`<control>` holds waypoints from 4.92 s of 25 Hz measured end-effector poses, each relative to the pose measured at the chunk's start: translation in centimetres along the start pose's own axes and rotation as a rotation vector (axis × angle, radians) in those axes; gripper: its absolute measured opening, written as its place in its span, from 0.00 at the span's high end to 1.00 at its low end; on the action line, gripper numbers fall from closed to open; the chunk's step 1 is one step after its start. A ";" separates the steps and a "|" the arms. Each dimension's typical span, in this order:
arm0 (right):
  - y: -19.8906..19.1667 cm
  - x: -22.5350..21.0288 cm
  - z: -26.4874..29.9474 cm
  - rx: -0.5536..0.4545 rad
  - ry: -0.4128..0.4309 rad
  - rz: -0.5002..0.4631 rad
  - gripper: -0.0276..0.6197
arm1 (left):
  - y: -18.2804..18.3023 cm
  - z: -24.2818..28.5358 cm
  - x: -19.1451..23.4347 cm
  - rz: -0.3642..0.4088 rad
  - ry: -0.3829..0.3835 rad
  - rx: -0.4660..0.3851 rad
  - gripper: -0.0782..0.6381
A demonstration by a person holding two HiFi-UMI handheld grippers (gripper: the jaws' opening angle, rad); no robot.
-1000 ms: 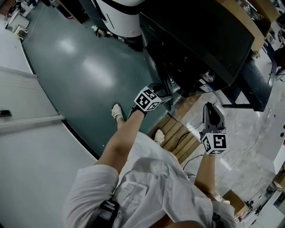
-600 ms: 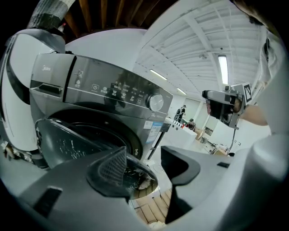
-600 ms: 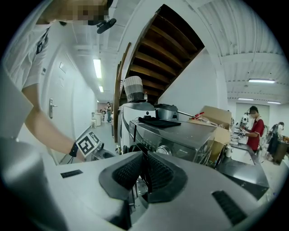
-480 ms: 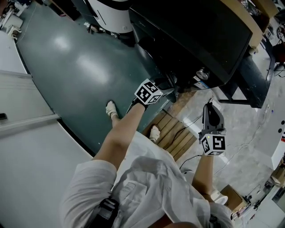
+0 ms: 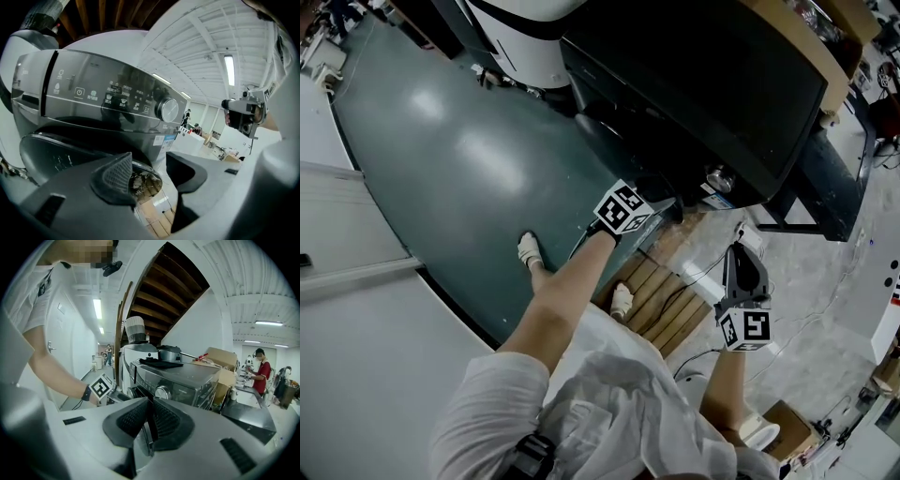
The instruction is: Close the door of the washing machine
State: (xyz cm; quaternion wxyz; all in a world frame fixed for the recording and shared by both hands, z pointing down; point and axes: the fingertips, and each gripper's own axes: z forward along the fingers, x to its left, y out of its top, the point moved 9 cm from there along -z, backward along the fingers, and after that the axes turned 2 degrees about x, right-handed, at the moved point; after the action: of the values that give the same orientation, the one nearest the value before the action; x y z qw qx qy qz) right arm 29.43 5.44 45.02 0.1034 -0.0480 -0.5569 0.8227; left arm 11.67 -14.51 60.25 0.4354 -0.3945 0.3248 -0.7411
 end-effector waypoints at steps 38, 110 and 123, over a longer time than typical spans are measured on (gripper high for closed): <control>0.6 0.0 1.9 -0.010 0.032 -0.028 0.91 | -3.4 -2.3 2.7 0.025 0.319 0.066 0.57; 0.4 0.5 2.6 0.025 0.028 -0.011 0.91 | 0.6 -0.1 2.4 -0.147 0.348 0.001 0.57; 1.7 3.2 2.0 -0.022 0.062 -0.001 0.91 | 5.3 -12.7 -2.1 -0.005 0.369 -0.240 0.62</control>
State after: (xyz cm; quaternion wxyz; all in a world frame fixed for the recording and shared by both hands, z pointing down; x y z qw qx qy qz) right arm 25.70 3.78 44.32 0.1204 -0.0744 -0.5623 0.8147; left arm 3.35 -13.09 49.14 0.3167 -0.3021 0.4836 -0.7580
